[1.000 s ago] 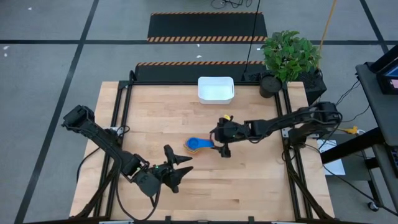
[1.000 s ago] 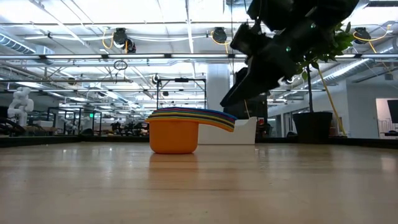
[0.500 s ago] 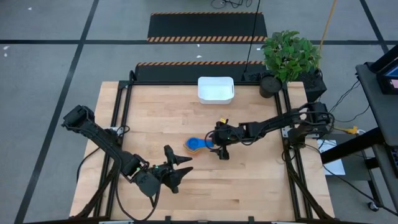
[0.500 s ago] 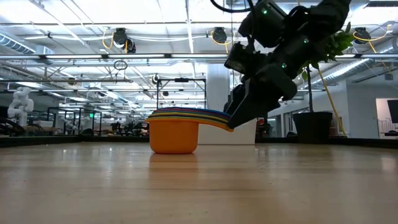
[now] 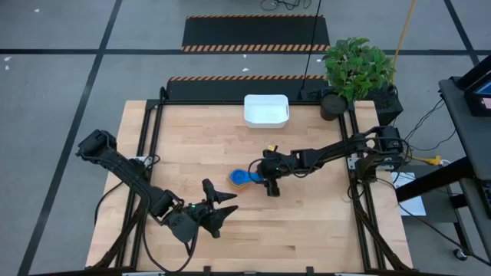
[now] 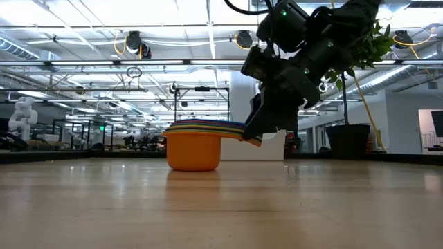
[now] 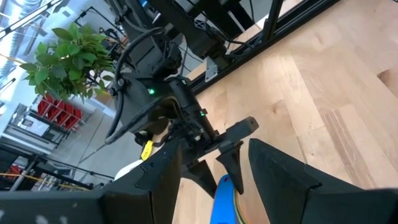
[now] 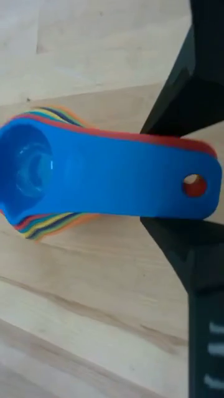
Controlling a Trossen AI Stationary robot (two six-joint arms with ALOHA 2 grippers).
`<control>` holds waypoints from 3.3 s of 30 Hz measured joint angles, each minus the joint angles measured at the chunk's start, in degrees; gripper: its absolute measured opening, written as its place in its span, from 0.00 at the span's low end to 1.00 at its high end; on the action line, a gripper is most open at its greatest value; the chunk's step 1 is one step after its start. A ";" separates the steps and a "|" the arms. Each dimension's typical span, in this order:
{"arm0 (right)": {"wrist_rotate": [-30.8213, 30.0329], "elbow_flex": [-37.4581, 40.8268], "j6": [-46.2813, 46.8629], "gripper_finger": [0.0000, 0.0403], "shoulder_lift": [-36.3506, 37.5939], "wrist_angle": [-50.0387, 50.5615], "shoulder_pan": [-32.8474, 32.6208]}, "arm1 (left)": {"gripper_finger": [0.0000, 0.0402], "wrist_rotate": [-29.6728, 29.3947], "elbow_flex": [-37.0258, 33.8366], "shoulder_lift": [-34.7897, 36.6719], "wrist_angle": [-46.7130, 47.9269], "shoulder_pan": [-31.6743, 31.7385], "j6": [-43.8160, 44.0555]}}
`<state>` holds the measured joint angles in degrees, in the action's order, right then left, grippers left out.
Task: Nest measuring cups in basket
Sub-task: Stack the blue measuring cup into the red measuring cup, then put the nested measuring cups into the white bin
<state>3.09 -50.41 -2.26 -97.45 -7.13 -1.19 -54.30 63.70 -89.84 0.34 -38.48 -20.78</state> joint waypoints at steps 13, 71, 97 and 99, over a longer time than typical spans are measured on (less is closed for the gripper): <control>0.01 0.00 3.30 0.39 0.00 -1.16 -0.02 | 0.48 0.00 0.00 0.00 -0.04 0.00 0.00; -13.74 1.20 -5.94 0.67 0.98 1.37 -5.79 | 0.48 0.43 0.00 -0.02 -0.06 3.15 4.79; -13.59 -0.46 -4.71 0.63 -4.15 -2.05 -4.72 | 0.48 0.39 0.00 -0.04 1.23 2.37 3.99; -13.56 -0.48 -4.07 0.62 -2.89 -0.82 -4.72 | 0.48 0.39 0.00 -0.04 1.40 2.34 3.98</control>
<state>-10.46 -50.89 -6.32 -100.34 -7.95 -5.91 -53.91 63.70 -89.89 1.74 -36.14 -16.80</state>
